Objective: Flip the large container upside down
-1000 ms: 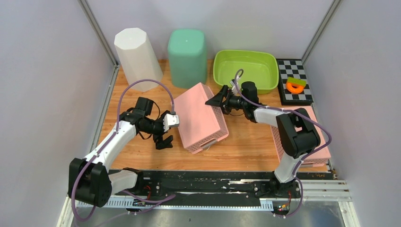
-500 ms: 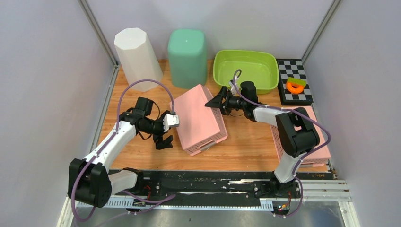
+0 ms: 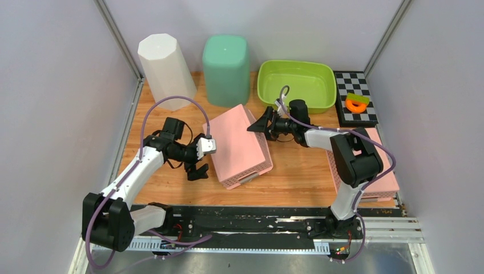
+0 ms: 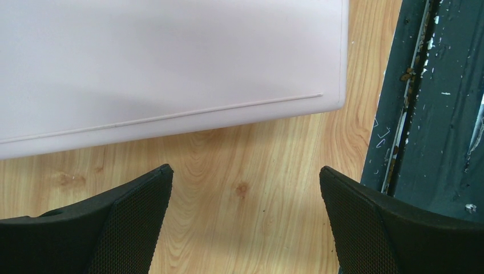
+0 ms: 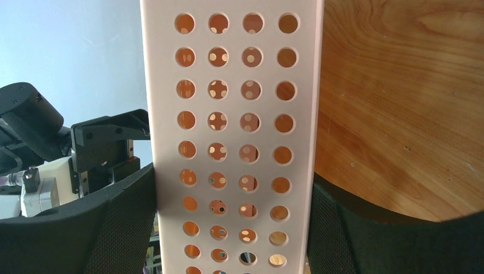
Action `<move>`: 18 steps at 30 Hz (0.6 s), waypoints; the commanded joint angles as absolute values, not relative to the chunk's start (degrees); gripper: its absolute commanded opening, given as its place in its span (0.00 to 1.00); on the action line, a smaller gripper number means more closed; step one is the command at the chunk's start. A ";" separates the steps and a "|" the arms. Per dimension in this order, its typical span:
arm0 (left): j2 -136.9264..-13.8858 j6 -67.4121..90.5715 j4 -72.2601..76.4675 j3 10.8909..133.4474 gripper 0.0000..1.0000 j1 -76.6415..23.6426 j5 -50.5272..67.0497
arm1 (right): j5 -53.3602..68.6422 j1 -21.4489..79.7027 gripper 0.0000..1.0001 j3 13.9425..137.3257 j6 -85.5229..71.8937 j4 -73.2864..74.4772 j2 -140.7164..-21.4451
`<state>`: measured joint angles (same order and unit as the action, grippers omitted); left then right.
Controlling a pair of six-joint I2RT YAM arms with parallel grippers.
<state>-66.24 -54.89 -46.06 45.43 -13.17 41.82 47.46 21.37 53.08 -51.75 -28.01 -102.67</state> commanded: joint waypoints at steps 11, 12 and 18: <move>-65.26 -56.07 -46.92 46.85 1.00 -12.39 42.98 | 41.07 21.18 0.79 49.58 -42.05 -22.32 -109.27; -65.23 -56.14 -46.98 46.85 1.00 -12.39 43.02 | 41.05 21.16 0.79 49.57 -42.09 -22.44 -109.60; -65.17 -56.16 -47.02 46.85 1.00 -12.31 43.07 | 40.96 20.98 0.79 49.57 -42.27 -22.83 -110.69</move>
